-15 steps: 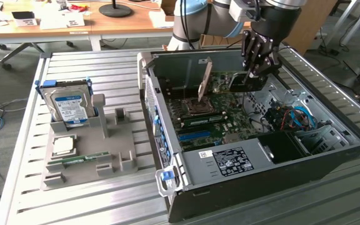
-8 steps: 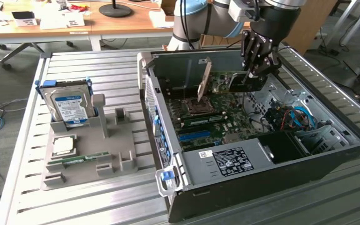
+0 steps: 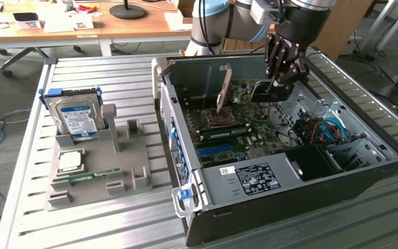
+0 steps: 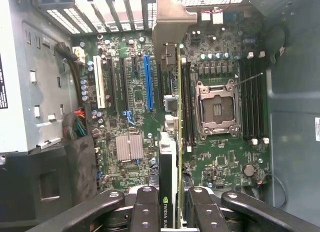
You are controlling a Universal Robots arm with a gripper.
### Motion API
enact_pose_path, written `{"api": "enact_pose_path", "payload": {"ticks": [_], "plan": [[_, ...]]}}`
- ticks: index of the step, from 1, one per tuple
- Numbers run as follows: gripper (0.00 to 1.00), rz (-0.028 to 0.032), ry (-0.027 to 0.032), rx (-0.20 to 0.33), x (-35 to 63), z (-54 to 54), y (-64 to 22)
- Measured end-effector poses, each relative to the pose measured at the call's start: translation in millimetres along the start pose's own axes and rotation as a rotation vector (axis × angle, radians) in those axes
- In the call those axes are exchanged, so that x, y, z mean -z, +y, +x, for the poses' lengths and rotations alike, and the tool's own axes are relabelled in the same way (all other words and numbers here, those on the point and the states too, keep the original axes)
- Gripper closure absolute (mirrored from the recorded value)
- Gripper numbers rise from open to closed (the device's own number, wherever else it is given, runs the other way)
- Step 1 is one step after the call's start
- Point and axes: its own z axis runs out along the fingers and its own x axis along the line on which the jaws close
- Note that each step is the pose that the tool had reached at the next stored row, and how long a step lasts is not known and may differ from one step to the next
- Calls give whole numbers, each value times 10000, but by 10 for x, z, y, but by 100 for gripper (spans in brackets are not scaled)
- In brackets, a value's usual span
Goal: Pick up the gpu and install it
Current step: 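Insert the gpu into the slot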
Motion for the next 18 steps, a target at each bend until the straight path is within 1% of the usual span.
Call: {"api": "enact_pose_path", "payload": {"ticks": [10, 18], "plan": [[73, 0, 0, 0, -2, 2, 23], [73, 0, 0, 0, -50, 4, 23]]}}
